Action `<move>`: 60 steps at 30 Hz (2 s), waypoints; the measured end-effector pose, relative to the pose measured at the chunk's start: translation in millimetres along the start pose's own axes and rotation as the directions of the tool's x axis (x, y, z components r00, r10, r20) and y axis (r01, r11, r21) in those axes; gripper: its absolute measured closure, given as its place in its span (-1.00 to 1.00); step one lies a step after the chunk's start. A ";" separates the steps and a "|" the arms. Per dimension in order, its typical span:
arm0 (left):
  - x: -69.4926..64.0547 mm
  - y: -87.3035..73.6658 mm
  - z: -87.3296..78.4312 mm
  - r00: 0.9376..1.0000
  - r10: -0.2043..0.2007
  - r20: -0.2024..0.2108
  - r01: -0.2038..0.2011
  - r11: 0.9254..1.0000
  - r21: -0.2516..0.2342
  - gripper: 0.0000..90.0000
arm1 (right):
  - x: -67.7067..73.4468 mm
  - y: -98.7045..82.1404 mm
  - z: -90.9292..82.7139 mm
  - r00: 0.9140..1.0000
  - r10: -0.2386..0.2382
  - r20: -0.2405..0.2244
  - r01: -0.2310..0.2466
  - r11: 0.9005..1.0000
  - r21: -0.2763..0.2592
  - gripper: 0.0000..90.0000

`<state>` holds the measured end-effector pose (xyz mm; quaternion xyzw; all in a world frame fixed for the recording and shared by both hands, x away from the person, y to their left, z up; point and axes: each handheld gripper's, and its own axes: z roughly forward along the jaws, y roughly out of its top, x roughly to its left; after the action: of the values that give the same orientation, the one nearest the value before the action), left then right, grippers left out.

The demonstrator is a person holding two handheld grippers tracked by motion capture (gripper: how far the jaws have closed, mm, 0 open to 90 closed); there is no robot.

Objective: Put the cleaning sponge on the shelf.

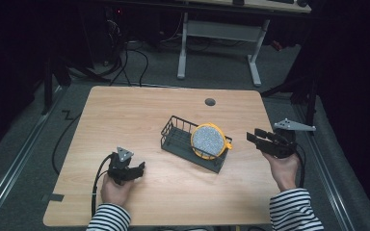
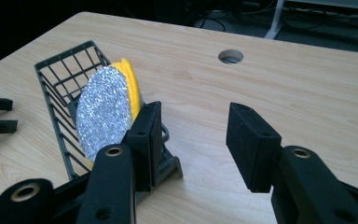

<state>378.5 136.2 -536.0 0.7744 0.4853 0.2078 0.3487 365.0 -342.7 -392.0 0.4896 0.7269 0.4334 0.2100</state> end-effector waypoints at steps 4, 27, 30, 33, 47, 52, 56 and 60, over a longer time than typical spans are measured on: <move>0.0 0.0 0.0 1.000 0.000 0.000 0.000 1.000 0.000 -0.38 | -5.6 -10.4 -6.6 1.000 0.026 0.008 -0.026 1.000 0.002 0.25; -0.1 0.0 0.0 1.000 0.001 -0.001 -0.001 1.000 0.001 -0.38 | -9.1 -81.5 20.8 0.991 0.122 0.047 -0.125 0.991 0.046 0.27; -0.1 0.0 0.0 1.000 0.001 -0.001 -0.001 1.000 0.001 -0.38 | -7.4 -85.3 27.4 0.991 0.126 0.050 -0.128 0.990 0.052 0.27; -0.2 0.0 0.0 1.000 0.001 -0.001 -0.001 1.000 0.001 -0.38 | -6.0 -87.9 32.3 0.990 0.129 0.051 -0.132 0.990 0.056 0.27; -0.1 0.0 0.0 1.000 0.001 -0.001 -0.001 1.000 0.001 -0.38 | 0.9 -103.4 51.6 0.991 0.076 0.111 -0.086 0.992 0.092 0.27; -0.2 0.0 0.0 1.000 0.001 -0.001 -0.001 1.000 0.001 -0.38 | 6.4 -106.2 56.5 0.990 0.044 0.131 -0.058 0.993 0.102 0.26; -0.2 0.0 0.0 1.000 0.001 -0.001 -0.001 1.000 0.001 -0.38 | 10.3 -109.7 60.6 0.989 0.020 0.144 -0.037 0.992 0.117 0.22; -0.2 0.0 -0.1 1.000 0.002 -0.001 -0.002 1.000 0.001 -0.39 | 11.6 -119.7 67.9 0.989 0.009 0.150 -0.031 0.989 0.148 0.10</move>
<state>378.3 136.0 -535.9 0.7750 0.4850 0.2081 0.3477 346.2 -320.9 -527.0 0.5424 0.7345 0.3420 0.2221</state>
